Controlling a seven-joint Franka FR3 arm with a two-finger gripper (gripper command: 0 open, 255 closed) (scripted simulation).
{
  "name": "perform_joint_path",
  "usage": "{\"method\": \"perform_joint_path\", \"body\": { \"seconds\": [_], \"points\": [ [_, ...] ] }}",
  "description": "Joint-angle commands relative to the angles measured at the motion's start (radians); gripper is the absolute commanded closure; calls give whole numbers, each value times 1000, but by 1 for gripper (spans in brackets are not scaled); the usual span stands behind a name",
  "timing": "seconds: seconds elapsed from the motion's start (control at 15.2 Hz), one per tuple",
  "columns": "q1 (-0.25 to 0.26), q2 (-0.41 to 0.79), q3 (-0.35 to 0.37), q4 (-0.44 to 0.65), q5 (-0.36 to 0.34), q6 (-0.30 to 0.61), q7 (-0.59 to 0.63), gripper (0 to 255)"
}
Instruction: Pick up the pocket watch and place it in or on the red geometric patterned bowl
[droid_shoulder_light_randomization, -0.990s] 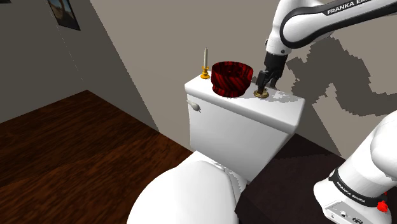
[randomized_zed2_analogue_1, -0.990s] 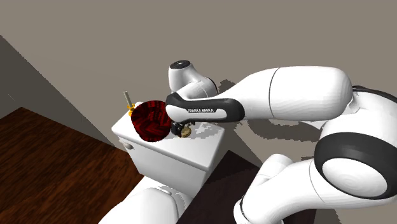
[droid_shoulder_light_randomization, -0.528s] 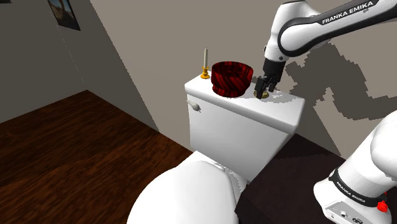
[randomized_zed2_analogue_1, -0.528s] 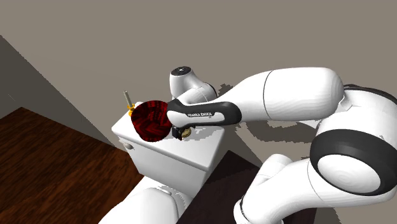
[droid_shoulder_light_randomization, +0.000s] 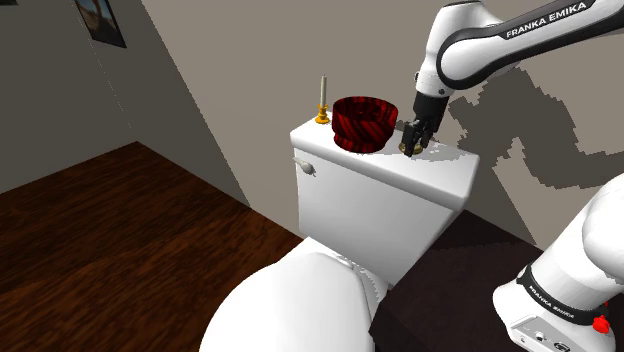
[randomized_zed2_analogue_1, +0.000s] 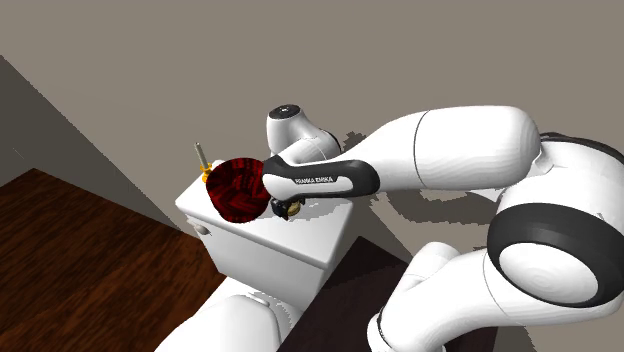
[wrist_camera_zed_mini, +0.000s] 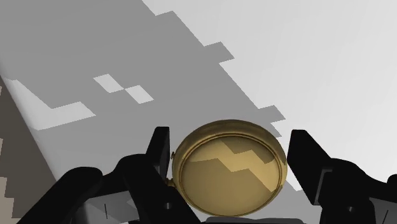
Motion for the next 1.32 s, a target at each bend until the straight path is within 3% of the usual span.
{"method": "perform_joint_path", "body": {
  "seconds": [0.0, 0.33, 1.25],
  "points": [
    [0, 0, 0, 0, 0, 0, 0, 255],
    [0, 0, 0, 0, 0, 1, 0, 255],
    [1, -61, 5, 143, 3, -204, -1, 255]
  ]
}}
